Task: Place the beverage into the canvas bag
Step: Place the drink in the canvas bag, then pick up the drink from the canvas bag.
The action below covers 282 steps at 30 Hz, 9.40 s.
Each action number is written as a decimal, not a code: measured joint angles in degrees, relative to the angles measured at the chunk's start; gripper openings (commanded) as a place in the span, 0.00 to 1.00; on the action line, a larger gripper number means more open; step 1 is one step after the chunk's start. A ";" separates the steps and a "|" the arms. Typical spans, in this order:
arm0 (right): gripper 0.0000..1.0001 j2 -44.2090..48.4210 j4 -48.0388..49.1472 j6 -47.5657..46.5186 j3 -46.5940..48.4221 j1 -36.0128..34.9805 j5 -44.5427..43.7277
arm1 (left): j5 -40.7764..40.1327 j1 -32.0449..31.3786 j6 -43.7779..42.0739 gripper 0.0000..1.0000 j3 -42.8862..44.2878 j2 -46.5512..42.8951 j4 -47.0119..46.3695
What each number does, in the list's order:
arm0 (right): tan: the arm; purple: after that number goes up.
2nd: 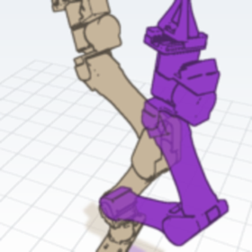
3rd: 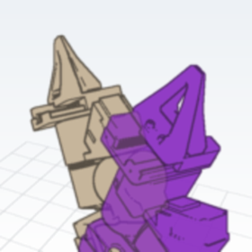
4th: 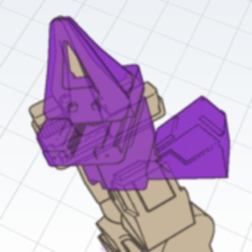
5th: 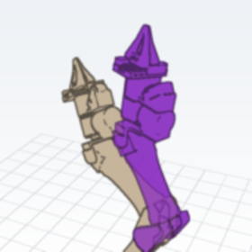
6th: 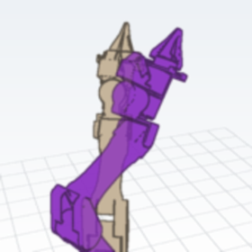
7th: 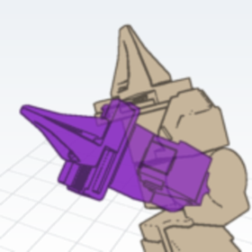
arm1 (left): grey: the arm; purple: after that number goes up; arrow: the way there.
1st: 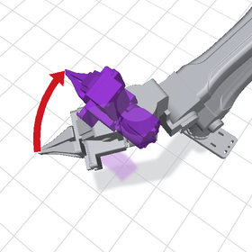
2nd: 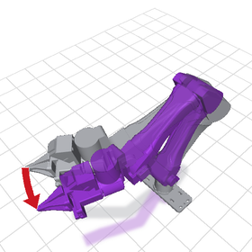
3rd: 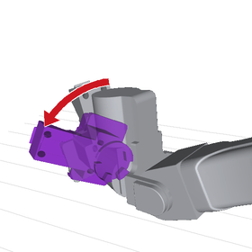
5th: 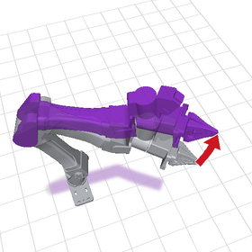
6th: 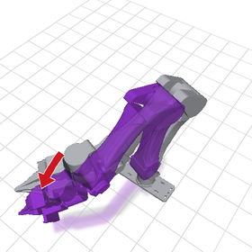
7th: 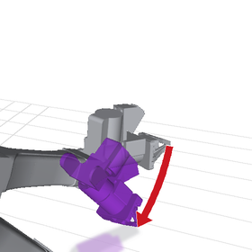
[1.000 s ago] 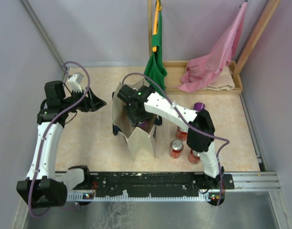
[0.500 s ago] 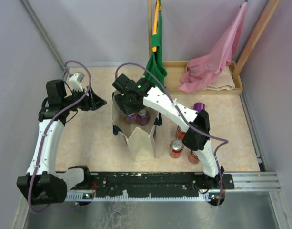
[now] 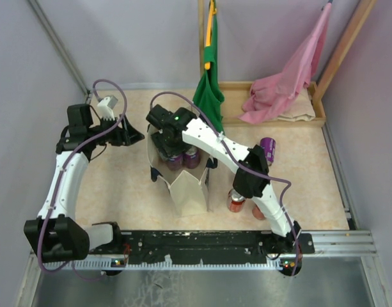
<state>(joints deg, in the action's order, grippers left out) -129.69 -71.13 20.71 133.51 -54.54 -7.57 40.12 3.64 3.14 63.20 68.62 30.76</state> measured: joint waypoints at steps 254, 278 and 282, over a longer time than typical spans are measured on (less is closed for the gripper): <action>0.71 16.85 14.69 -13.49 -25.66 -1.86 5.05 | 17.86 -2.32 2.86 0.70 1.92 4.39 -6.49; 0.81 17.29 20.72 -8.92 -41.09 0.50 2.93 | 8.83 -0.55 -1.70 0.70 1.75 1.92 -3.54; 0.85 18.14 24.55 -8.48 -44.02 0.20 5.11 | 8.46 -0.74 -1.77 0.70 1.75 1.90 -3.23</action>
<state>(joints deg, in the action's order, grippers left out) -111.55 -46.59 12.23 89.49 -54.35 -2.46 48.58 2.90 1.37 64.95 70.52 27.53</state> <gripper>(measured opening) 0.819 0.698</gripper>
